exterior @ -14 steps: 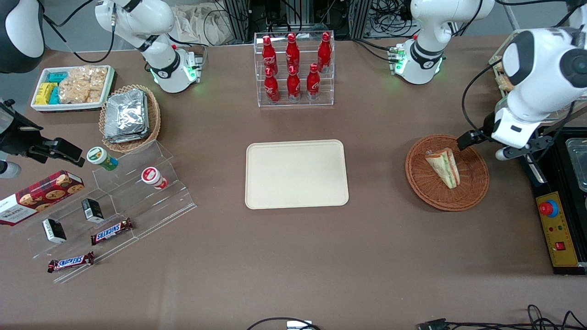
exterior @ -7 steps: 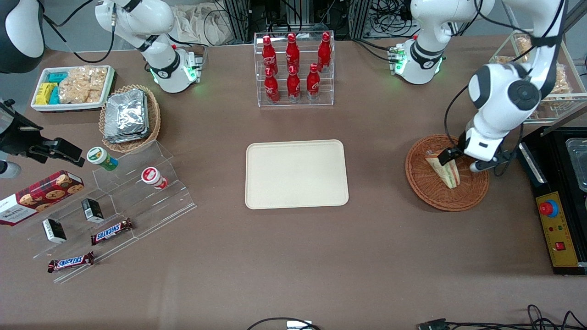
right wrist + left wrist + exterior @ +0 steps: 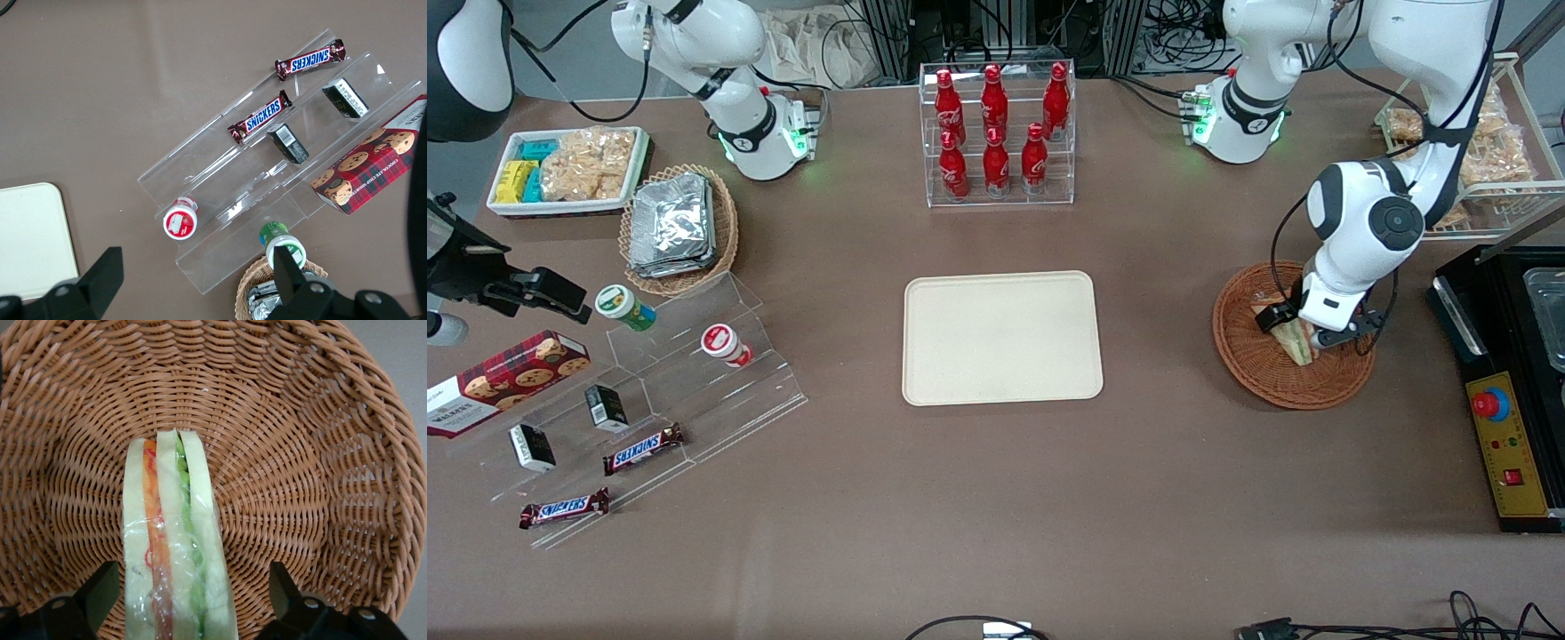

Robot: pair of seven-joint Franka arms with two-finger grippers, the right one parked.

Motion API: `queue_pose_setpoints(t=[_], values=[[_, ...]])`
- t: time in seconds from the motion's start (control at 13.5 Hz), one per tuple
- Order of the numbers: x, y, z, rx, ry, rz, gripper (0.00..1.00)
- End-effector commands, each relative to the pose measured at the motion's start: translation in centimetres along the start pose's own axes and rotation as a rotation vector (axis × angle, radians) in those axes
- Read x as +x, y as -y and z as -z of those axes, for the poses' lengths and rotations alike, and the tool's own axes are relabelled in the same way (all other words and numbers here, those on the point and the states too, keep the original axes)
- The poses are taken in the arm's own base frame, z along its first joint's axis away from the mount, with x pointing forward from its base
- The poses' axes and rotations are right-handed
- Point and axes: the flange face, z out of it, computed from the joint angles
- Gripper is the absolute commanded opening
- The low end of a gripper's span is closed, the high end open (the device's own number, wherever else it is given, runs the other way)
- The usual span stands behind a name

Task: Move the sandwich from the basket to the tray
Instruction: 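Lower the open left gripper around the sandwich and close it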

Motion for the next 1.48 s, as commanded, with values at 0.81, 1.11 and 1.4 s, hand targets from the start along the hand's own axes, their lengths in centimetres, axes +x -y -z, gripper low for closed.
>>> queue_pose_setpoints(t=[0.81,1.11,1.4], values=[[0.3,0.6,0.8,0.001,-0.001,0.010,0.21],[0.4,0.6,5.6,-0.002,-0.004,0.007,0.22],[2.1,-0.7,16.3,0.017,0.039,-0.007,0.22]])
